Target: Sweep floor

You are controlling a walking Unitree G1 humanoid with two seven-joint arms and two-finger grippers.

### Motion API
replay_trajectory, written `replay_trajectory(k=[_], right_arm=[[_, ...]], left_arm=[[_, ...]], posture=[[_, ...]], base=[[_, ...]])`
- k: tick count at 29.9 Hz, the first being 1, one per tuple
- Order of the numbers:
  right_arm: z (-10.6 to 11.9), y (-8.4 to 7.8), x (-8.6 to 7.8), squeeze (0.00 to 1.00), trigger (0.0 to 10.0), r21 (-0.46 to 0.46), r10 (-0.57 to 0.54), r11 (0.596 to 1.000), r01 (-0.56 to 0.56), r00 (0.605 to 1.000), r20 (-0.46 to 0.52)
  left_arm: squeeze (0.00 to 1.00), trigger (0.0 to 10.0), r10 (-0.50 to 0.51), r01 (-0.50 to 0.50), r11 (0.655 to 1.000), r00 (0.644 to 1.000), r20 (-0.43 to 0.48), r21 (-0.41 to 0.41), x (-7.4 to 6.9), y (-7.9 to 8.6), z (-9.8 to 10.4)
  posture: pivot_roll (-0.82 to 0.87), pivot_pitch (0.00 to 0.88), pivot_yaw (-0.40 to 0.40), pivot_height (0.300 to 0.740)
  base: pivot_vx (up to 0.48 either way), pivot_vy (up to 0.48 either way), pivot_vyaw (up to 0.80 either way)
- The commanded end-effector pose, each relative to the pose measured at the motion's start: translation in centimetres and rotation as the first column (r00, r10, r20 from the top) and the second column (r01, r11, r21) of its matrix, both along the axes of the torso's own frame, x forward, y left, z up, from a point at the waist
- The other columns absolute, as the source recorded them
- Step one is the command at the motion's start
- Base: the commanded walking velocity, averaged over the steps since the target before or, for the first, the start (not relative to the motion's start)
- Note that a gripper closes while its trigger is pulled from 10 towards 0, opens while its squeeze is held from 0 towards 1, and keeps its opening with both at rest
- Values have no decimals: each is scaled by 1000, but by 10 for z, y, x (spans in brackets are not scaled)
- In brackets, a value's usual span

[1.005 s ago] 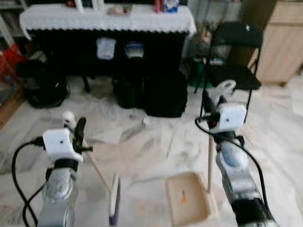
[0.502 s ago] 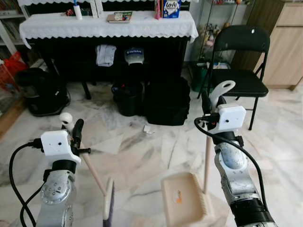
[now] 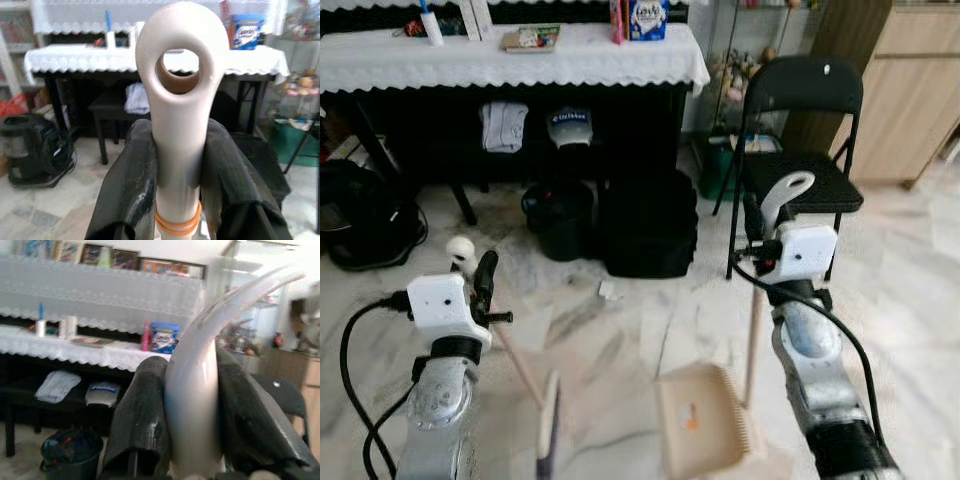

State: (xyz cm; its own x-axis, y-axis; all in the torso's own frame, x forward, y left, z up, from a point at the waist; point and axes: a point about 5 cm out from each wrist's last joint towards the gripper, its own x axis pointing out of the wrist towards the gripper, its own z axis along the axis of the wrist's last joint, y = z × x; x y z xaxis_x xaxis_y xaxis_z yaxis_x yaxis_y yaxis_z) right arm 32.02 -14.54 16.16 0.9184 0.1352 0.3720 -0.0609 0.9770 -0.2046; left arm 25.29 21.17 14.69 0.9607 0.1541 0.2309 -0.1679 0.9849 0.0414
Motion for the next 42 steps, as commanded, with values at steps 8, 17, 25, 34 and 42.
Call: replay_trajectory(k=[8, 17, 25, 34, 42], right_arm=[[11, 9, -1, 0, 10000, 26, 41, 999, -42, 998, 52], [12, 9, 0, 0, 10000, 33, 44, 998, -45, 998, 54], [14, 7, -1, 0, 10000, 29, 38, 999, -40, 997, 60], [15, 5, 1, 0, 10000, 33, 27, 999, -30, 998, 64], [14, 4, -1, 0, 10000, 37, 24, 999, -26, 998, 61]], left_arm=[[0, 10000, 4, -5, 1000, 999, 40, 24, 0, 2, 10], [0, 10000, 3, -5, 1000, 999, 44, 27, 1, 3, 11], [0, 10000, 3, -3, 1000, 999, 39, 19, 1, 1, 9], [0, 10000, 0, 0, 1000, 999, 39, 20, 2, 1, 10], [0, 10000, -3, 2, 1000, 999, 41, 21, 2, 1, 11]], posture=[[15, 38, 13, 740], [17, 36, 16, 740], [7, 53, 10, 740], [3, 61, 15, 740], [6, 57, 19, 740]], base=[[389, 0, 0], [393, 0, 0], [392, 0, 0], [392, 0, 0], [394, 0, 0]])
